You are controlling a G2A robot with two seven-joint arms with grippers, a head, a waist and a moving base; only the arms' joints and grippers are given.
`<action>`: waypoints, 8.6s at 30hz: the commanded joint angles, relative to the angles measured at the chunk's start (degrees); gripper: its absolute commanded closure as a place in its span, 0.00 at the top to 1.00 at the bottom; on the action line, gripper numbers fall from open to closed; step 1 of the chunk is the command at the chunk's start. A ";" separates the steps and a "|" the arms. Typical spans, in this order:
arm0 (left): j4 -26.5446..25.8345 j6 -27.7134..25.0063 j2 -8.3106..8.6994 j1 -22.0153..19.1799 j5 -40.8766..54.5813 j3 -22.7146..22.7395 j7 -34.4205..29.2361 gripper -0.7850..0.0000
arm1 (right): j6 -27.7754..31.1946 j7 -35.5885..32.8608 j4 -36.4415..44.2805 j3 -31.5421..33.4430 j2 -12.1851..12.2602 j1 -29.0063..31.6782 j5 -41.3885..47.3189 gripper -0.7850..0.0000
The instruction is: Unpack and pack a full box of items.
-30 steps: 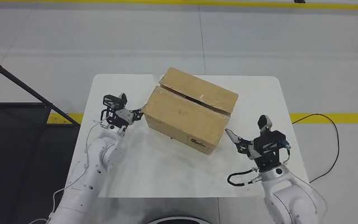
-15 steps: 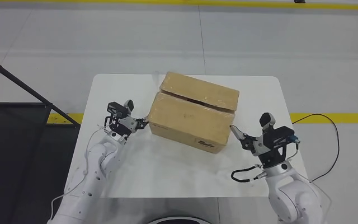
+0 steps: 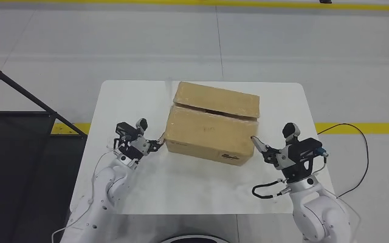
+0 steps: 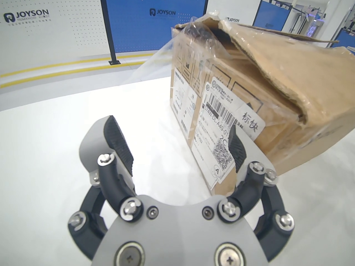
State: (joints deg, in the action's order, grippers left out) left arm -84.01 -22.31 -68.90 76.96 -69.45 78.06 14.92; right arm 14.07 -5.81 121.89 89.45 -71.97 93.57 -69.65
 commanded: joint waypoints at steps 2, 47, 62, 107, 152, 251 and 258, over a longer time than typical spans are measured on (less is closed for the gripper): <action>-1.61 -1.84 0.23 1.43 -0.98 0.22 0.59 1.00 | 0.07 0.06 -0.10 0.00 0.04 -0.03 0.04 1.00; -2.63 -1.67 0.96 1.36 -6.32 0.94 -2.26 1.00 | -0.19 1.46 0.32 1.30 0.59 2.87 0.27 1.00; -1.61 0.81 0.79 1.23 -2.99 1.56 -0.95 1.00 | 0.73 1.64 -0.38 1.73 0.81 2.91 0.66 1.00; 0.86 12.88 -1.12 -3.81 -8.64 -4.54 -3.04 1.00 | 1.54 2.48 -0.50 3.14 1.32 4.82 1.49 1.00; 3.51 48.26 -3.99 -5.51 -30.84 -4.39 2.34 1.00 | 3.96 1.96 -3.59 5.11 1.88 2.88 3.80 1.00; -20.79 18.93 -3.83 24.11 -8.85 19.93 -5.60 1.00 | 9.50 -6.49 -4.24 5.49 3.54 -4.16 9.75 1.00; -26.55 7.10 -3.43 27.29 1.10 23.59 -3.66 1.00 | 18.30 -13.14 -10.57 8.09 4.37 -9.15 24.78 1.00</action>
State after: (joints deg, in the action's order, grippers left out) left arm -109.60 -13.77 -72.37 103.83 -69.51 101.27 11.09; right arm 31.36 -17.13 112.42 97.09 -67.76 85.19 -47.75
